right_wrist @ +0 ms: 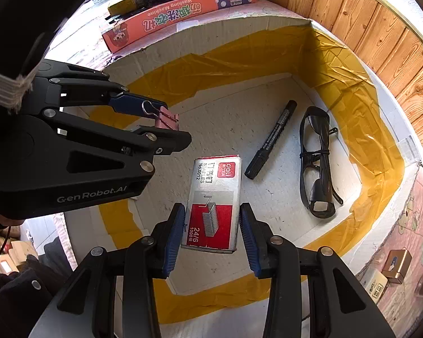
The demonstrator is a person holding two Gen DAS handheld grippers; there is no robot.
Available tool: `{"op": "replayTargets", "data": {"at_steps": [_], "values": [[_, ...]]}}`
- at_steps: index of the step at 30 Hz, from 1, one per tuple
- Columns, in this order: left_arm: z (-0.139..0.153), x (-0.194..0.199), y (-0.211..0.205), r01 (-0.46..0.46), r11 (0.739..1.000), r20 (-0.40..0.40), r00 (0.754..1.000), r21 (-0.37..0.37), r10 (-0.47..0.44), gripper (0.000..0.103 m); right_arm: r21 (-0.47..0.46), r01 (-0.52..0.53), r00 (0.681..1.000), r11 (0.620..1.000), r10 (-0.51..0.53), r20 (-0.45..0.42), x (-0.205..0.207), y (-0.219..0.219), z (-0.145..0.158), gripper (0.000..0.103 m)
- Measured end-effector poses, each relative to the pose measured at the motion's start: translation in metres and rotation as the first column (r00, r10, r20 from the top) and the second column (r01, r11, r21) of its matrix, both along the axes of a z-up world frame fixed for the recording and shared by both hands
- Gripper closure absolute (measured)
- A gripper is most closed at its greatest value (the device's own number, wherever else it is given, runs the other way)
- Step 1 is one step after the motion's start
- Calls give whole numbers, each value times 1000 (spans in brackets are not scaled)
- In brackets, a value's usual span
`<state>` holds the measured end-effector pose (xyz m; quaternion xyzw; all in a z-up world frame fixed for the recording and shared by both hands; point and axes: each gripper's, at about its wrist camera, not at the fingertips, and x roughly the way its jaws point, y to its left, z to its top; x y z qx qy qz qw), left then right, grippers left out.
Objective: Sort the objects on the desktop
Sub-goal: 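Open the left tool to drop the clips in the box while the right tool releases the staple box, then lift both open tools away from the box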
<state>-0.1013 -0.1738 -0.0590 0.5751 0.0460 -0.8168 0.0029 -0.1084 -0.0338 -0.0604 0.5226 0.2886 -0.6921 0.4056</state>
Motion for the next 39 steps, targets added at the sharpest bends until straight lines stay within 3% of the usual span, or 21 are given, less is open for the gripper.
{"op": "replayTargets", "data": {"at_steps": [4,13,18,31,39], "values": [[-3,-3,0,24,1000,24,999,-6,-24,64,57,-6,1000,998,5,19,-5,-3,-13,61],[-5,-3,1,30,999,61,998,-33,-28,61,71,26,999,997,-28,30,-7,1,-9,57],[0,2,7,39,998,71,997,-47,-36,55,49,36,999,998,-37,17,1,10,-1,54],[26,22,10,13,998,37,999,-65,-11,54,-10,33,999,999,-33,-30,20,25,31,53],[53,38,28,25,996,-14,1000,-83,-26,54,-95,81,992,992,-89,-89,16,38,55,49]]}}
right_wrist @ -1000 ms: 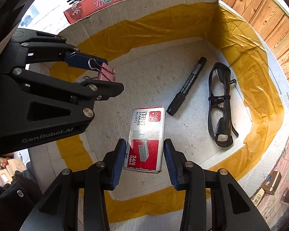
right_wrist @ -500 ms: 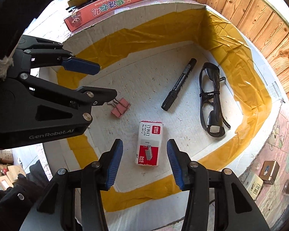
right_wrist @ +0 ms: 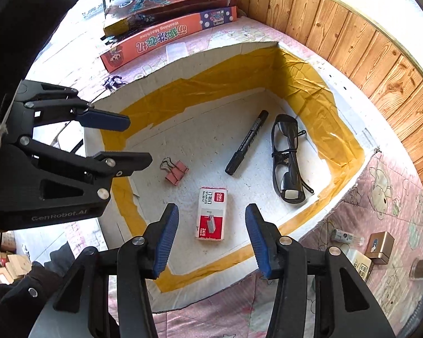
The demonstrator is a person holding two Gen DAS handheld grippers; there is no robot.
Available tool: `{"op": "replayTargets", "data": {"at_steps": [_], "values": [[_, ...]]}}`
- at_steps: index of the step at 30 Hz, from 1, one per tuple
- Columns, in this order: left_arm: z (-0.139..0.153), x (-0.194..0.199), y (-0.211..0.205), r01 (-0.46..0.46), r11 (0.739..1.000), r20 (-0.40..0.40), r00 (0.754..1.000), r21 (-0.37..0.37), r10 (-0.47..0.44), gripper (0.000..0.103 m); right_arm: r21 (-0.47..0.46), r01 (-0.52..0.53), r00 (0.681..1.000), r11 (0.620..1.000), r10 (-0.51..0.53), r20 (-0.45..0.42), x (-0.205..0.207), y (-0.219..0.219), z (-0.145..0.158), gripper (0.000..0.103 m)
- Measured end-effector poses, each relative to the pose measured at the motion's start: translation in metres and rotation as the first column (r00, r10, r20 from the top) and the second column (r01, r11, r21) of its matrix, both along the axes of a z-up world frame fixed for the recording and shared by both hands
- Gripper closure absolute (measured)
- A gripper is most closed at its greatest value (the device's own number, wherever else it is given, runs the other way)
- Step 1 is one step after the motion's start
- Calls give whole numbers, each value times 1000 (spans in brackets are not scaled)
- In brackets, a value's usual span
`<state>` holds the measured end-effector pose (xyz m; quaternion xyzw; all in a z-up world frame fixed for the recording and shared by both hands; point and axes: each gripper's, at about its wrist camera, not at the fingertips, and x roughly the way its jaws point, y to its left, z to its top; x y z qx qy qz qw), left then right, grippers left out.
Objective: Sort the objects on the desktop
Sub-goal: 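Lift both open tools away from the box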
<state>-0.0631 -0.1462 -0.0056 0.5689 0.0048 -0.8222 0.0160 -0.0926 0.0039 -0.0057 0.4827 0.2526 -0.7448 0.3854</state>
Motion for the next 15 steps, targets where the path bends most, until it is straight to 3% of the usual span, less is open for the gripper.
{"op": "replayTargets", "data": {"at_steps": [15], "values": [[54,26,29,17,1000,-168,986,0,-17,54,-172,73,989,982,-93,-115,2,41,47,46]]}}
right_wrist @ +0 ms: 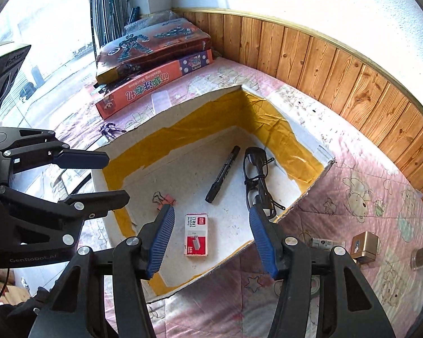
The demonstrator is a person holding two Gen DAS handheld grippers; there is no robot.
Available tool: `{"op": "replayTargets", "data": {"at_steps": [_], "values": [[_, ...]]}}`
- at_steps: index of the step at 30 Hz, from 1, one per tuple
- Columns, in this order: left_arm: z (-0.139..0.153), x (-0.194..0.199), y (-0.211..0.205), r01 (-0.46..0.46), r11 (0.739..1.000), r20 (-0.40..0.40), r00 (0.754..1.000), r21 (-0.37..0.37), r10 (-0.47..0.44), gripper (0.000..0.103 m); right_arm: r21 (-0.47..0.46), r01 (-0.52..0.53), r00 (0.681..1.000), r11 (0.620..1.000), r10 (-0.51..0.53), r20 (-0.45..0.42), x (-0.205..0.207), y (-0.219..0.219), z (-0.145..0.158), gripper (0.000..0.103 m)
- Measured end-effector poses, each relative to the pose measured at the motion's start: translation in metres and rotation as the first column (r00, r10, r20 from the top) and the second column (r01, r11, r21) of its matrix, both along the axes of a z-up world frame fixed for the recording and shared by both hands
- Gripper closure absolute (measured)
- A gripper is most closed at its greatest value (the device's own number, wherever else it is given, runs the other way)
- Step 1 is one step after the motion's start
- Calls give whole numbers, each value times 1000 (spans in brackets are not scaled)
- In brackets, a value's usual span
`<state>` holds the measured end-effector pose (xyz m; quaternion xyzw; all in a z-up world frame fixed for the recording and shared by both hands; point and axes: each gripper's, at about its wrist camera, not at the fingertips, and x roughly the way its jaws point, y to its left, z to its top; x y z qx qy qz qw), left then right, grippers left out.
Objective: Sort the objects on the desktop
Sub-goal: 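Lift both open tools away from the box, then move both open tools from the box toward the items on the quilt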
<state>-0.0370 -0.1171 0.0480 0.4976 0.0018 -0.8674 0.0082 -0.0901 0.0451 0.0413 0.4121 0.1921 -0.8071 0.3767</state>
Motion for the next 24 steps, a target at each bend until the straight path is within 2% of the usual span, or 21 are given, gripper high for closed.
{"op": "replayTargets", "data": {"at_steps": [6,12,18,24], "values": [[17,12,21,-8,1000,-98,995,-26,6,54,-73,29,998,997,-33,-47,5,25,12,46],[25,16,42,18,999,-155,988,28,-13,54,-175,90,991,980,-106,-84,9,63,17,46],[17,11,83,100,992,-149,985,78,-87,54,-287,193,972,938,-222,-74,11,119,10,46],[0,-9,134,197,974,-110,976,113,-185,54,-340,337,933,878,-360,-3,2,183,-11,46]]}}
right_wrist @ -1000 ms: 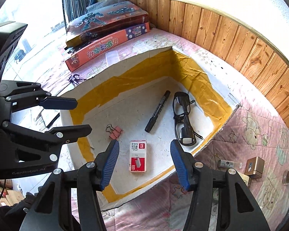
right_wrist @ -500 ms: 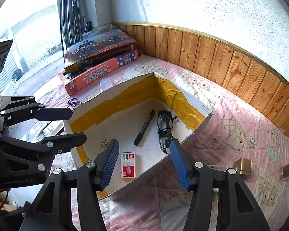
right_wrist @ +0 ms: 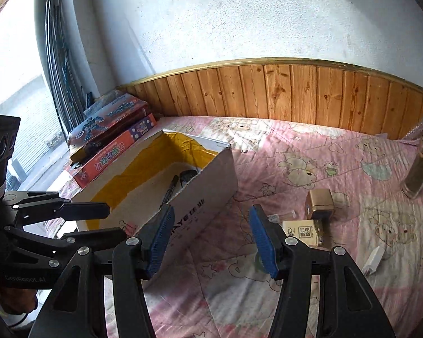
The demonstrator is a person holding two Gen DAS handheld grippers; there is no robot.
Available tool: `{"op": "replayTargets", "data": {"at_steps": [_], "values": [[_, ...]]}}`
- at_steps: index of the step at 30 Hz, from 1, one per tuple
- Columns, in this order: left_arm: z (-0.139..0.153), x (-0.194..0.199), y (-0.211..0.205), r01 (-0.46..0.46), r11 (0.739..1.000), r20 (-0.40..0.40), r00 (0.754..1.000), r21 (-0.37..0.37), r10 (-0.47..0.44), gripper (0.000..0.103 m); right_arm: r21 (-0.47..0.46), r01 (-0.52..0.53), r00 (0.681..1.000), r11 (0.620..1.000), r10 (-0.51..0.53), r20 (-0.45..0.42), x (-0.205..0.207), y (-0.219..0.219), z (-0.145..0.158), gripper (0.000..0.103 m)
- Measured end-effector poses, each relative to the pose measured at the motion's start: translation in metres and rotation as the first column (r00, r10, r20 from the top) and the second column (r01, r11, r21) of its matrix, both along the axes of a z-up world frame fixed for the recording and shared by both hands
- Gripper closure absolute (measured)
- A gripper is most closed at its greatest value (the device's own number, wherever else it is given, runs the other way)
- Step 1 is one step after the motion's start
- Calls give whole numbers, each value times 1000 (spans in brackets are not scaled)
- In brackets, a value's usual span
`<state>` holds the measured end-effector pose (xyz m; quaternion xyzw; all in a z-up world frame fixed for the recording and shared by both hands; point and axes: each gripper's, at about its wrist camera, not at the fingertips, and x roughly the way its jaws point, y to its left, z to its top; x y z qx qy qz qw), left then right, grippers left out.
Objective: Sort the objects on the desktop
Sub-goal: 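Move both open tools from the box toward the items on the quilt, then close the right tool on the pink stapler while the left tool approaches the tissue pack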
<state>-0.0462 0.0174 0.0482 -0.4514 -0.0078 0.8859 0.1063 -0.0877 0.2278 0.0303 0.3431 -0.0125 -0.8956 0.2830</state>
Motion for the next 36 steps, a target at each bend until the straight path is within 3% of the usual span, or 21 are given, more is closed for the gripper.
{"op": "replayTargets", "data": {"at_steps": [6,10,15,22,25,26,29,30,31,36], "values": [[-21,-26,54,111,994,39,993,2,-111,54,-10,131,987,991,-130,91,-16,54,-36,46],[-42,-45,75,142,990,91,986,5,-142,54,28,142,981,990,-144,129,-30,74,-62,46],[-72,-68,80,132,990,172,975,39,-137,54,219,-16,988,976,-18,156,-62,76,-95,45],[-104,-99,77,90,994,251,962,66,-103,54,371,-285,955,884,232,183,-94,60,-139,38],[-110,-112,78,85,994,263,960,63,-98,54,339,-330,940,881,274,203,-106,56,-151,40],[-110,-116,79,86,994,263,960,61,-99,54,308,-347,930,886,284,233,-109,57,-154,47],[-110,-129,82,111,992,253,960,53,-121,54,241,-360,914,901,289,286,-105,66,-152,52],[-109,-133,85,127,991,248,959,49,-135,54,198,-358,904,913,286,318,-103,70,-150,74],[-109,-138,88,143,989,242,959,42,-149,54,167,-336,901,927,264,343,-100,76,-149,77],[-117,-155,114,236,972,234,946,-15,-226,53,89,-235,903,968,184,389,-84,99,-150,77]]}}
